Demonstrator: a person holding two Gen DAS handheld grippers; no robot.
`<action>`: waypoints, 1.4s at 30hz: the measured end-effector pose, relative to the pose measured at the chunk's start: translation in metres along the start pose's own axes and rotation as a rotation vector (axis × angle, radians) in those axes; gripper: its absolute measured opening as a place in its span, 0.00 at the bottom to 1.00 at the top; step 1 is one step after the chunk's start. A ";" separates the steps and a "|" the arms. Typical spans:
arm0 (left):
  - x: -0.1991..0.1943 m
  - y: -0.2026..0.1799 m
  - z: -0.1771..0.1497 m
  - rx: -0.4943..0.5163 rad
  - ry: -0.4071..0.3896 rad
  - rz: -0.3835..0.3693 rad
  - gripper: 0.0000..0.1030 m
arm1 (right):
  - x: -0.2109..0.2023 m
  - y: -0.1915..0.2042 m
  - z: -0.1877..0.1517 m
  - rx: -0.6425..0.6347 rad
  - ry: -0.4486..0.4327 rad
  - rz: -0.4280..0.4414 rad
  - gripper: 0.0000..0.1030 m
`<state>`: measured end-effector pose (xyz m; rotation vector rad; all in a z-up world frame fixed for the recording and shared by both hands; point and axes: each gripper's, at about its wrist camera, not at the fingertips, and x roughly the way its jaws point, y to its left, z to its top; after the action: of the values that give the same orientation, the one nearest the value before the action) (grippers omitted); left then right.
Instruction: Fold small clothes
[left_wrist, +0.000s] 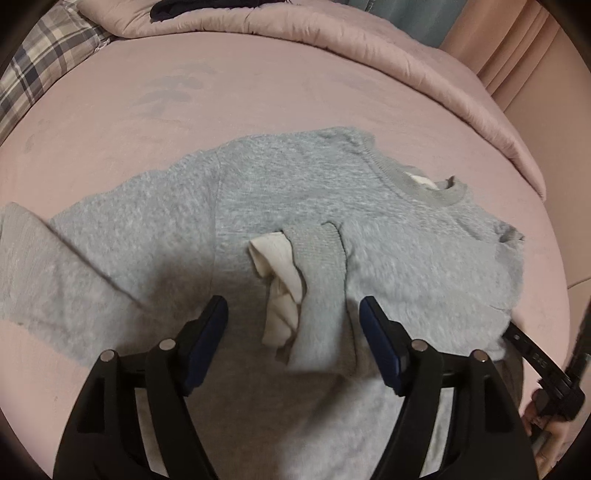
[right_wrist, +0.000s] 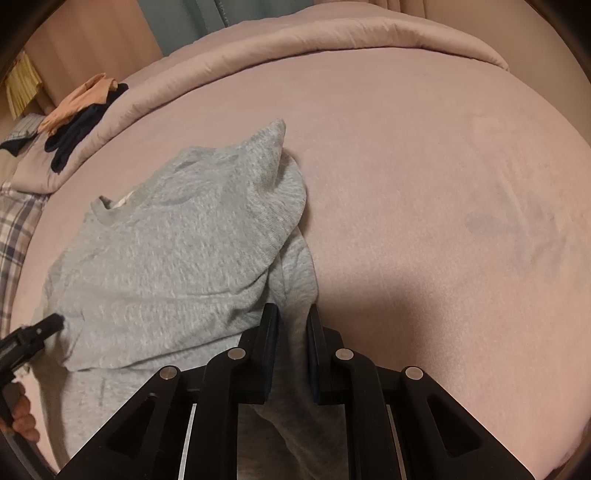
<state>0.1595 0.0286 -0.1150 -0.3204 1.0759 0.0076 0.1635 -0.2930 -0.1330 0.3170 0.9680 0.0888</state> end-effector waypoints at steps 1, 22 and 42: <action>-0.005 0.001 -0.002 -0.002 -0.010 -0.004 0.77 | 0.000 0.001 0.001 -0.001 0.001 -0.002 0.12; -0.099 0.114 -0.017 -0.275 -0.206 0.097 0.97 | -0.084 0.044 -0.005 -0.133 -0.163 -0.091 0.67; -0.097 0.213 -0.048 -0.498 -0.183 0.219 0.97 | -0.106 0.093 -0.024 -0.232 -0.185 -0.068 0.83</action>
<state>0.0376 0.2338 -0.1060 -0.6348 0.9123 0.4984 0.0897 -0.2214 -0.0330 0.0767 0.7751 0.1069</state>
